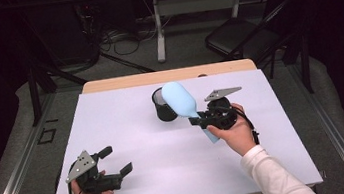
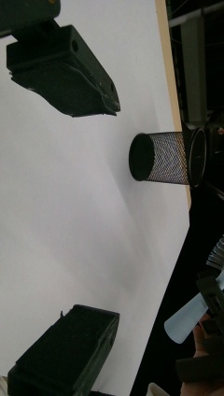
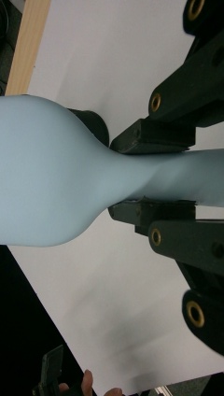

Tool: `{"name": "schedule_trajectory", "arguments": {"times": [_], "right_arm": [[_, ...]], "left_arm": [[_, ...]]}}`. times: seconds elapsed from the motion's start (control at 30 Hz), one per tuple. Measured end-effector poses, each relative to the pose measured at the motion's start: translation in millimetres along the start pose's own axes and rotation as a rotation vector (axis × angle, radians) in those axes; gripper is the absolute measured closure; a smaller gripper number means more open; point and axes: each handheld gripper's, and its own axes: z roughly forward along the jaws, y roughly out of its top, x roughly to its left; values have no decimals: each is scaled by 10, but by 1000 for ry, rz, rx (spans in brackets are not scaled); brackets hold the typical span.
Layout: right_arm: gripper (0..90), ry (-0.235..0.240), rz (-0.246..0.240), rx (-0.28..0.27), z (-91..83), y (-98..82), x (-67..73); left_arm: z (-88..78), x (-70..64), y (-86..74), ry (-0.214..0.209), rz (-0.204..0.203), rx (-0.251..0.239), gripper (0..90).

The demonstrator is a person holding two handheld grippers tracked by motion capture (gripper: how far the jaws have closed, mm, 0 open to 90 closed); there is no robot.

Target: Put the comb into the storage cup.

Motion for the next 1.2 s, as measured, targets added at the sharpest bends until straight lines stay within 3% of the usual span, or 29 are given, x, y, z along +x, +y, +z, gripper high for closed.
{"name": "schedule_trajectory", "arguments": {"times": [0.4,0.9,1.2], "right_arm": [[700,1,-15,-62,18,75,45],[700,14,-31,-103,81,114,63],[700,17,-46,-124,85,148,75]], "left_arm": [[7,0,-4,2,-3,0,23],[48,-6,-7,4,-9,7,23],[108,-10,41,20,-33,11,23]]}}
